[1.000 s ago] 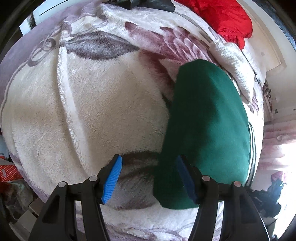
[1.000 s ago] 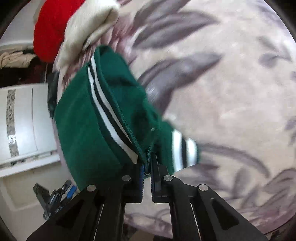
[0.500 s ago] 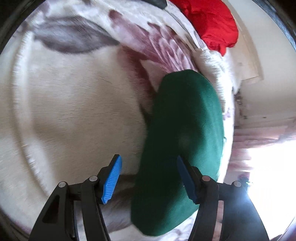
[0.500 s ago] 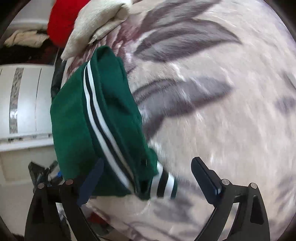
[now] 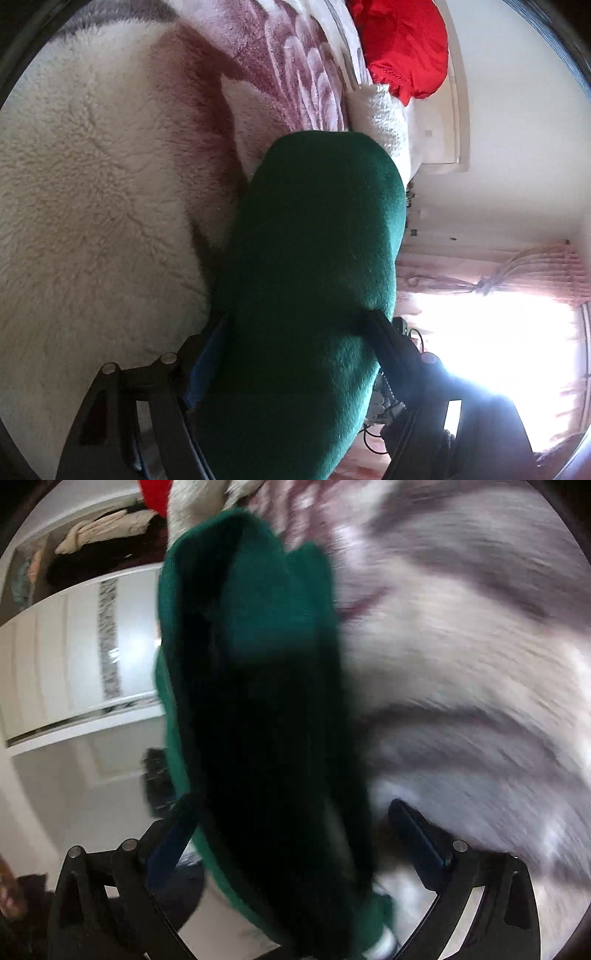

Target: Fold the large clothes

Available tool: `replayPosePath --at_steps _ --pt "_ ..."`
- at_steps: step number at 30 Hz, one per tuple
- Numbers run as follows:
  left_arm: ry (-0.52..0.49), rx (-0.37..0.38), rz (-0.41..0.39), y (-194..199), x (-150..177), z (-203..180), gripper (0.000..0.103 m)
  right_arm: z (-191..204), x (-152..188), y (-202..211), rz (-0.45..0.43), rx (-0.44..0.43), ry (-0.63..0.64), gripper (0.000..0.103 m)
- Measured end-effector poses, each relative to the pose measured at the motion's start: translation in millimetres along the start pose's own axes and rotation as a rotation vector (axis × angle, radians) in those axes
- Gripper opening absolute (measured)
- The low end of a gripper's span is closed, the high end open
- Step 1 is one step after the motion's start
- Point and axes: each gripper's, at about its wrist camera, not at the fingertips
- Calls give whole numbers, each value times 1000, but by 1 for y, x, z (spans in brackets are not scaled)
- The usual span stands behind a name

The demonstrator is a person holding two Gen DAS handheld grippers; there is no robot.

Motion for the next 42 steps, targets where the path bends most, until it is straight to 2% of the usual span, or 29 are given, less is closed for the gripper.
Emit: replayPosePath --at_steps 2,4,6,10,13,14,16,17,18,19,24,32,35,37,42 --pt "2 22 6 -3 -4 3 81 6 -6 -16 47 -29 19 103" --pt "18 39 9 -4 -7 7 87 12 -12 -39 123 13 42 103" --pt "5 33 20 -8 -9 5 91 14 -17 -51 166 0 44 103" --pt "-63 -19 43 -20 -10 -9 94 9 -18 -53 174 -32 -5 103" --pt "-88 -28 17 -21 -9 -14 94 7 -15 -55 163 -40 -26 103" --pt "-101 -33 -2 -19 -8 -16 92 6 -13 -55 156 -46 -28 103" --pt "-147 -92 -40 -15 -1 -24 60 7 -8 -53 144 -42 -24 102" --pt "-158 -109 -54 -13 1 -25 56 8 -4 -52 134 -29 -19 93" --pt "-162 -111 -62 -10 3 -28 49 9 -1 -51 128 -22 -19 77" --pt "-168 -118 -67 -9 5 -31 43 9 3 -49 117 -13 -22 71" --pt "-188 -148 -61 -9 3 -49 36 21 19 -41 61 -5 -30 48" --pt "-218 -153 -32 -4 -9 -72 34 49 51 -20 -12 -12 -22 44" --pt "-245 -143 -23 -5 -18 -94 34 67 57 -22 -37 -17 -9 43" --pt "-268 -132 -12 -7 -27 -114 34 76 68 -13 -62 -23 0 43" --pt "-348 -109 21 -18 -53 -174 34 106 62 19 -136 -27 19 43"
Point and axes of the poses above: each gripper's, at about its wrist camera, not at the fingertips, and y roughly against the way its jaws point, z to its left, x to its underside, and after that the axes turned 7 degrees about y, right-handed
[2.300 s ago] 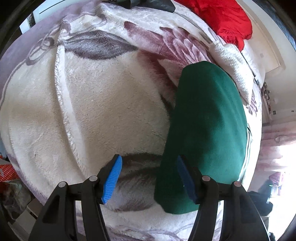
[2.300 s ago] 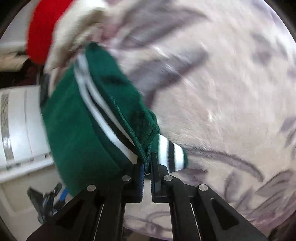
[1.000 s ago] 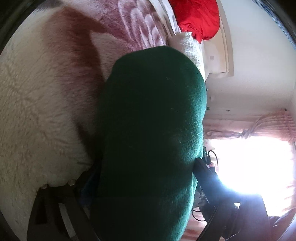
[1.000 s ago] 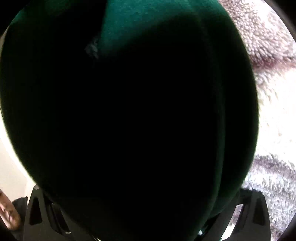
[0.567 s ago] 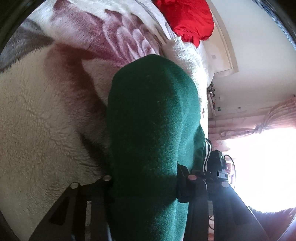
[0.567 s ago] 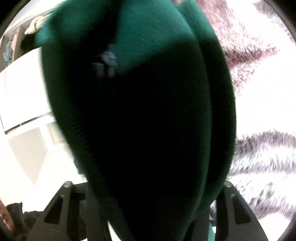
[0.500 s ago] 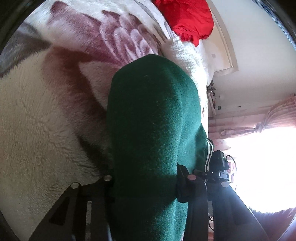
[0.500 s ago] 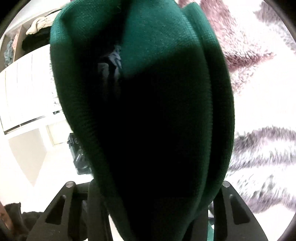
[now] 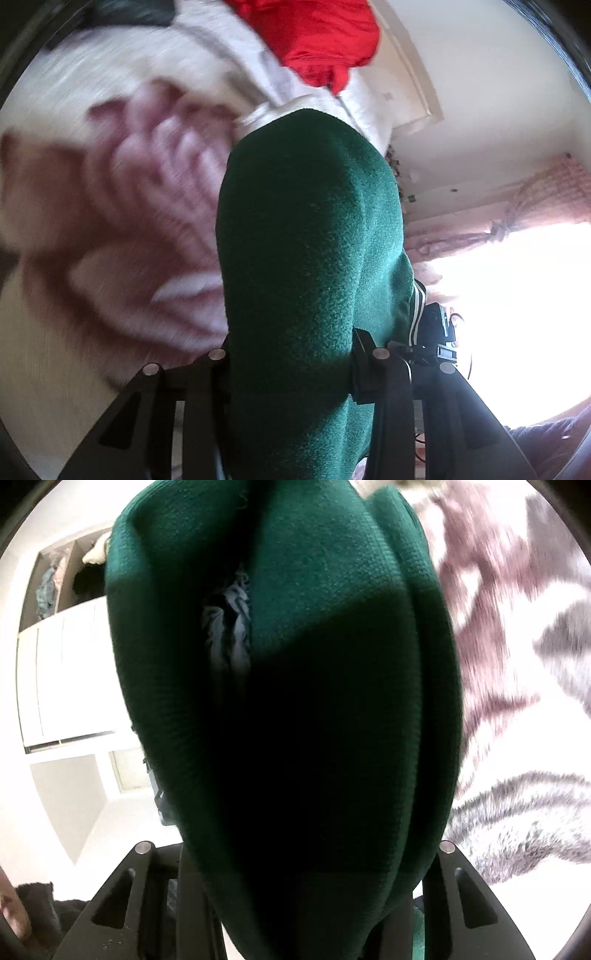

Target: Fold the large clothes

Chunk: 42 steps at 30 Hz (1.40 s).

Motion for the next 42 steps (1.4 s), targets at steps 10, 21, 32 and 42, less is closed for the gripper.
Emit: replayPosePath --at_steps 10,21,32,42 --pt "-147 97 40 -59 -157 -117 34 71 -84 83 -200 52 62 43" --pt "-86 69 169 -190 -291 -84 34 27 -220 110 -269 159 -11 43" --pt "10 10 234 -232 -288 -6 43 -52 -241 57 -201 253 -78 44" --pt "-180 -375 139 -190 -271 -82 56 -6 -274 106 -211 594 1 90"
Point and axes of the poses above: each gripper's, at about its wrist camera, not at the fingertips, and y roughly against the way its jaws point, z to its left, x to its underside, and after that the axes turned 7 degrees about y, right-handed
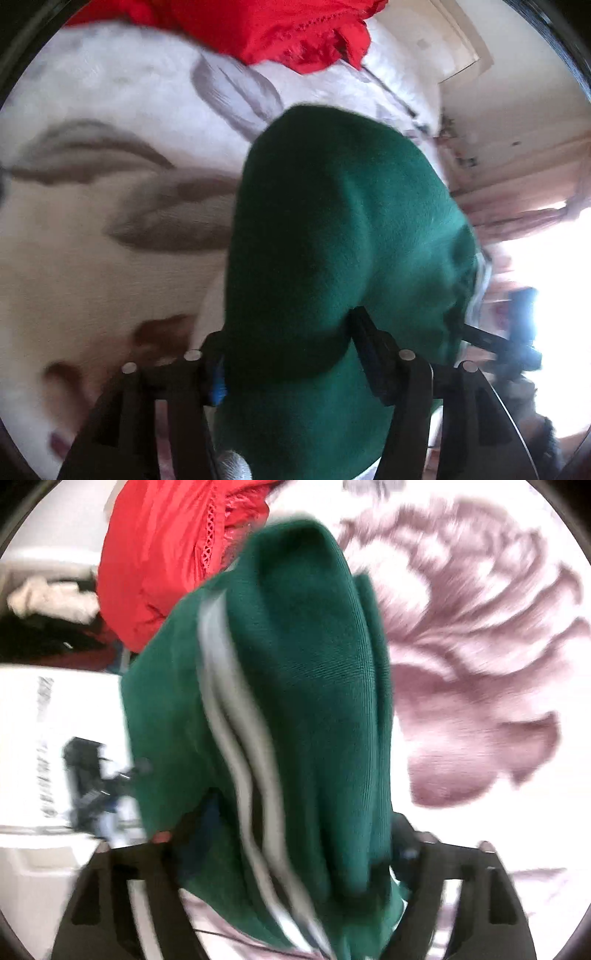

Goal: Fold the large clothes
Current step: 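Release the folded jacket and lift both grippers away from it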

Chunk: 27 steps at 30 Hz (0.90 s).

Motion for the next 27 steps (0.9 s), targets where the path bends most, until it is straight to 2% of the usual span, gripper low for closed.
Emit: replayPosePath --at_steps 1,2,3,4,5,6,7,8,9,10,12,13,15,16,19,22,27 --pt "-15 -58 -28 4 2 -5 56 6 8 9 -13 72 24 91" --pt "-38 -129 -58 12 8 -11 58 13 19 19 -35 149 42 97" --pt "-55 -164 -90 19 14 -17 64 14 34 30 -55 206 52 103" --pt "-89 -214 -135 30 24 -26 79 7 36 39 -72 245 52 103" --pt "-110 -251 -163 35 30 -32 84 10 48 48 -101 293 42 103" --pt "-145 -300 -202 44 40 -42 89 16 39 56 -130 357 37 103" --pt "-168 -340 -234 52 50 -50 91 25 44 66 -168 460 43 103" --pt "-185 -362 -256 59 59 -55 93 18 48 78 -191 519 57 103" --pt "-209 -377 -282 69 72 -64 98 33 64 87 -233 625 98 103" --pt "-224 -399 -315 78 84 -72 103 39 100 106 -255 673 126 103" --pt "-243 -423 -362 96 108 -81 103 62 121 118 -281 741 165 103" --pt "-250 -444 -390 110 123 -89 103 107 110 107 -291 757 170 103" --pt "-258 -461 -422 124 138 -101 103 136 131 123 -338 790 176 103" --pt "-265 -460 -433 124 142 -104 103 143 131 124 -346 797 179 103" --pt "-273 -455 -481 162 178 -124 103 184 165 162 -397 804 164 103" --pt "-264 -438 -523 194 204 -139 103 239 204 218 -436 812 171 103" --pt "-254 -410 -581 258 258 -165 103 292 258 282 -505 808 204 103"
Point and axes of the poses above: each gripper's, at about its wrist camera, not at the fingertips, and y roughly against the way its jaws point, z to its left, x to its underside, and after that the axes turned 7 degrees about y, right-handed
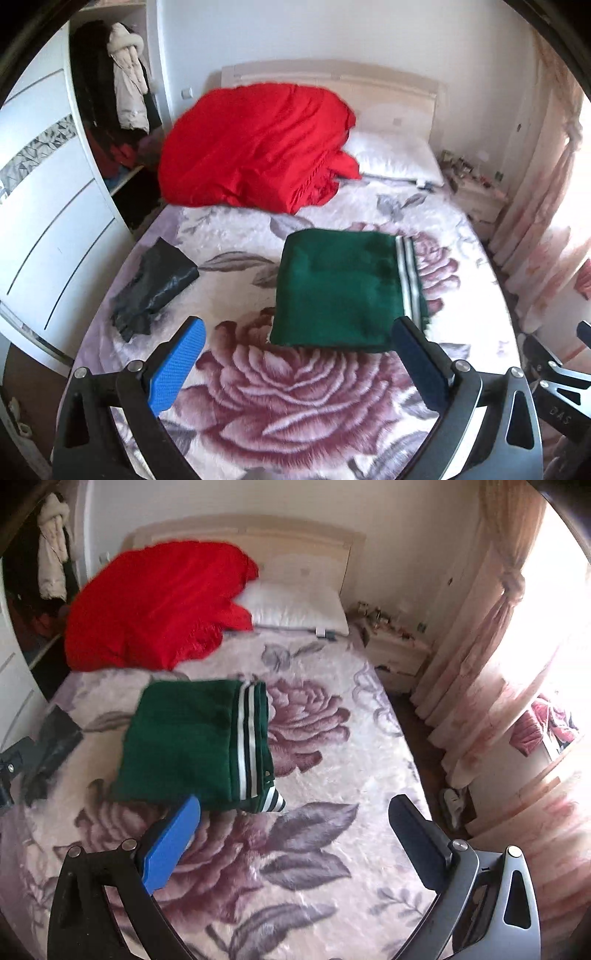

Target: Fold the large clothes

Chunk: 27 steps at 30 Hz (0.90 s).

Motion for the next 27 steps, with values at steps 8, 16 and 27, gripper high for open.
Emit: replayPosePath --at_steps 8,16,27 --pt "-8 10 -98 129 11 2 103 -34 14 153 -122 3 -25 103" --pt "-9 10 -193 219 30 7 103 -47 43 279 -232 -29 -46 103" --pt "5 3 -229 266 63 12 103 -61 83 377 -316 -50 -45 103"
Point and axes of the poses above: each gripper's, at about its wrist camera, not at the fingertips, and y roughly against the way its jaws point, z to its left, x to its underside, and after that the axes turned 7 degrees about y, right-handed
